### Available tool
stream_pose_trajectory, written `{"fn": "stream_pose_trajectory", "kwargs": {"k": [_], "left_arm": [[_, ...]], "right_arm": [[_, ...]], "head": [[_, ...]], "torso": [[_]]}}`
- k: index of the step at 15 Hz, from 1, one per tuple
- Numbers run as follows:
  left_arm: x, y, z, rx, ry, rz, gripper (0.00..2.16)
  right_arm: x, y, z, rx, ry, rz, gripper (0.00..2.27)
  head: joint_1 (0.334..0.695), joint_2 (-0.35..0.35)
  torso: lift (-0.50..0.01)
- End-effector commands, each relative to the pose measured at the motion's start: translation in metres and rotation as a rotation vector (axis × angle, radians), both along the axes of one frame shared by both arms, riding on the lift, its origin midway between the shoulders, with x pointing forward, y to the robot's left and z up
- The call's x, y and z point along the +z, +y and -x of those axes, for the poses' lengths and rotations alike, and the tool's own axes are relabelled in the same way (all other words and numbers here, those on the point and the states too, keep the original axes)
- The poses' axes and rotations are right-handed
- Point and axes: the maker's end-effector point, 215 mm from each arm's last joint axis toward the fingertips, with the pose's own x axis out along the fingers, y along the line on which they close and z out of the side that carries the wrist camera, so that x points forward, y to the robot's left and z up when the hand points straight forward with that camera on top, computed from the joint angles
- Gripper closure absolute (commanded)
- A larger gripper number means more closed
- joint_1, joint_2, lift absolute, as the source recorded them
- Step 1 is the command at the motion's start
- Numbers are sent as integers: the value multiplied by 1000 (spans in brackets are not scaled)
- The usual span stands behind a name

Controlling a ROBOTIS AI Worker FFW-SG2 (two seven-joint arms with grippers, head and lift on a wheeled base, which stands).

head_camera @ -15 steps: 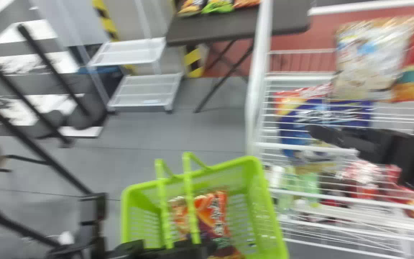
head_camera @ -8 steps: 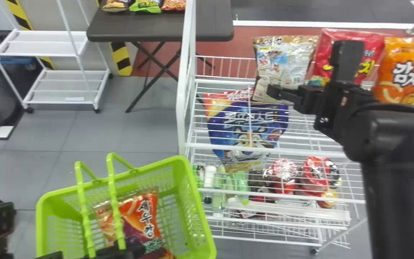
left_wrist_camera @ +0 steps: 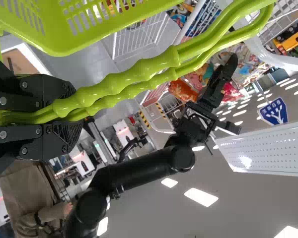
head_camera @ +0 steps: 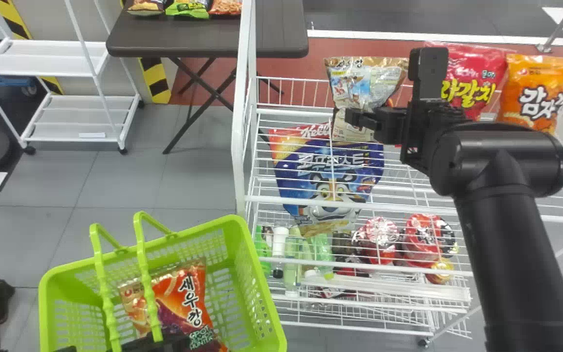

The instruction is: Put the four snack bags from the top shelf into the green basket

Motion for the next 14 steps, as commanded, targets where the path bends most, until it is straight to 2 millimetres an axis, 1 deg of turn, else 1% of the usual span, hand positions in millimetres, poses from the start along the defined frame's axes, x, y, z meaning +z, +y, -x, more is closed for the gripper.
{"fn": "stream_pose_trajectory", "kwargs": {"k": [1,3,4,6,7,8,10,11,12,13,14], "left_arm": [[2,0,1,-6,-1,9,2145],[1,0,1,-6,2,10,2145],[2,1,1,-7,-2,7,2145],[2,1,1,-9,-2,8,2145],[1,3,1,-6,-1,6,2145],[2,3,-1,-6,-6,7,2145],[3,3,-4,-5,-8,5,2145],[3,3,-5,-7,-9,6,2145],[2,2,-5,-8,-8,6,2145],[3,2,-6,-8,-8,6,2145],[2,1,-5,-8,5,10,2145]], "right_arm": [[11,0,1,0,-59,-7,2246],[20,-2,6,0,-92,-18,2246],[27,-3,13,-1,-110,-25,2246],[48,-1,39,5,-167,-22,2246],[57,5,57,15,-182,-20,2246],[69,17,80,36,-191,-43,2246],[80,40,128,80,-169,-74,2246],[77,55,157,109,-127,-91,2246],[75,69,178,138,-94,-114,2246],[65,87,206,179,-14,-145,2246],[55,110,234,235,58,-175,2246]], "head": [[695,-13],[695,-13],[695,-13],[695,-14],[695,-15],[695,-13],[695,1],[695,14],[695,30],[695,65],[695,89]], "torso": [[0],[0],[0],[0],[0],[0],[0],[0],[0],[0],[0]]}}
